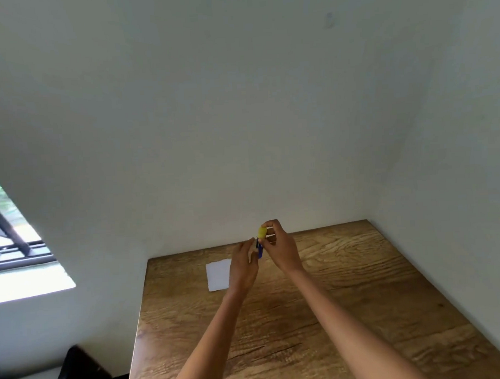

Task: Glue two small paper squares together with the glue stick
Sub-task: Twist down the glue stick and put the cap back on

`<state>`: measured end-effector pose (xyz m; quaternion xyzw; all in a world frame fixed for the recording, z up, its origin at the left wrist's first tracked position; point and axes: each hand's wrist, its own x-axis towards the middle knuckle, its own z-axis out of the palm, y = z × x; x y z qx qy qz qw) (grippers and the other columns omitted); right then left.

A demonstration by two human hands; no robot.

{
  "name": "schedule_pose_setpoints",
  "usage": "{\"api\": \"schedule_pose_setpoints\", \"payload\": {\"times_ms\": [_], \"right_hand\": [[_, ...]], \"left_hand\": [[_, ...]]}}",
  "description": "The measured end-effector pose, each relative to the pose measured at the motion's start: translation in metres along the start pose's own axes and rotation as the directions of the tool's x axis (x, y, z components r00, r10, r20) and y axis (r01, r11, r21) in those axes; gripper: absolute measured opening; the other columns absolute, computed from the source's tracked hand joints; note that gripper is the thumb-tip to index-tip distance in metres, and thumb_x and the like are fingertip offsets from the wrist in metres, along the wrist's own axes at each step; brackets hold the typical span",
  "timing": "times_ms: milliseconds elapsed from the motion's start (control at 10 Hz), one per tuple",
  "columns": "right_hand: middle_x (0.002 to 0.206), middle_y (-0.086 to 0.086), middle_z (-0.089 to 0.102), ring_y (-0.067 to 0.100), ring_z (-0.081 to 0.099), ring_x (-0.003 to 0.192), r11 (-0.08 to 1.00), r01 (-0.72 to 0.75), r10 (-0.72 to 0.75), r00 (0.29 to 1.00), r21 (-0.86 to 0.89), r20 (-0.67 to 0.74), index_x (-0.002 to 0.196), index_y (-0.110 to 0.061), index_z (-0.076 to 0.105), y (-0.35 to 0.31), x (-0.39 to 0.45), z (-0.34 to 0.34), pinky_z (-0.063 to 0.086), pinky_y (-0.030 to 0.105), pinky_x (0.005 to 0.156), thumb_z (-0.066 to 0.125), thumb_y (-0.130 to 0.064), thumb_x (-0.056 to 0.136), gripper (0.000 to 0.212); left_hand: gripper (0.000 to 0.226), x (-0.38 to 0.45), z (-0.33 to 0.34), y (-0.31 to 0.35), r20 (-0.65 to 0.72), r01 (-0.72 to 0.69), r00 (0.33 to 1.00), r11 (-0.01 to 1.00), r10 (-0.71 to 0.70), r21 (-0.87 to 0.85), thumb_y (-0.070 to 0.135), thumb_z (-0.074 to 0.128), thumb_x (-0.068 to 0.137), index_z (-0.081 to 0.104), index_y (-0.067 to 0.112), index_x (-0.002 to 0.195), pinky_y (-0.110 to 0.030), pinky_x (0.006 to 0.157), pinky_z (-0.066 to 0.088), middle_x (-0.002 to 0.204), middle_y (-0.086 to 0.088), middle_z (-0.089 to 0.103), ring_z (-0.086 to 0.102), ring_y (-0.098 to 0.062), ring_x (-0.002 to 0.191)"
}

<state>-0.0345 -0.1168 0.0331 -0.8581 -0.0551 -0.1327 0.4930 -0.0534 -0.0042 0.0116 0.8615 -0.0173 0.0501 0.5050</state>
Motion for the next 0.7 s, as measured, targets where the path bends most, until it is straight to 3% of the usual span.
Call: {"api": "schedule_pose_setpoints", "payload": {"times_ms": [100,200,300,400,700], "right_hand": [[0.098,0.005,0.068,0.015,0.065,0.089,0.999,-0.003,0.004,1.000,-0.034,0.026,0.104,-0.016,0.050,0.017,-0.001,0.015,0.047,0.009,0.070,0.063,-0.007,0.085,0.025],[0.097,0.006,0.067,0.017,0.065,0.089,0.997,0.009,-0.004,0.998,-0.082,0.067,0.103,-0.015,0.049,0.032,0.001,0.029,0.054,0.024,0.074,0.062,-0.008,0.085,0.023],[0.100,0.005,0.067,0.018,0.066,0.089,0.989,0.010,0.004,0.996,-0.151,0.094,0.107,-0.016,0.049,0.041,0.003,0.036,0.056,0.032,0.075,0.062,-0.012,0.086,0.025],[0.102,0.005,0.067,0.018,0.066,0.089,0.984,0.009,0.010,0.994,-0.176,0.105,0.109,-0.015,0.049,0.048,0.006,0.041,0.055,0.030,0.075,0.063,-0.014,0.086,0.028],[0.111,0.002,0.065,0.019,0.065,0.096,0.972,-0.024,0.054,0.991,-0.235,0.119,0.115,-0.019,0.047,0.049,0.006,0.043,0.055,0.033,0.076,0.066,-0.019,0.084,0.037]], "left_hand": [[0.037,-0.009,0.001,-0.029,-0.053,0.046,0.998,0.981,-0.037,0.186,0.015,0.036,0.098,0.041,0.009,0.134,-0.034,0.101,0.038,0.142,-0.009,0.040,0.042,-0.024,0.127],[0.042,-0.016,0.002,-0.050,-0.036,0.076,0.997,0.939,-0.068,0.336,0.019,0.033,0.099,0.033,0.008,0.139,-0.035,0.110,0.028,0.146,-0.012,0.035,0.033,-0.025,0.134],[0.049,-0.020,0.000,-0.064,0.056,0.027,0.996,0.868,-0.062,0.495,0.026,0.024,0.101,0.017,0.009,0.146,-0.034,0.119,0.006,0.156,-0.011,0.017,0.010,-0.022,0.145],[0.054,-0.021,-0.003,-0.074,0.098,0.005,0.992,0.792,-0.082,0.610,0.033,0.018,0.101,0.005,0.009,0.148,-0.036,0.120,-0.004,0.158,-0.008,0.002,-0.004,-0.020,0.146],[0.059,-0.019,-0.011,-0.077,0.083,0.025,0.991,0.756,-0.105,0.654,0.040,0.015,0.100,-0.002,0.008,0.148,-0.038,0.118,-0.008,0.158,-0.009,-0.001,-0.006,-0.021,0.146]]}}
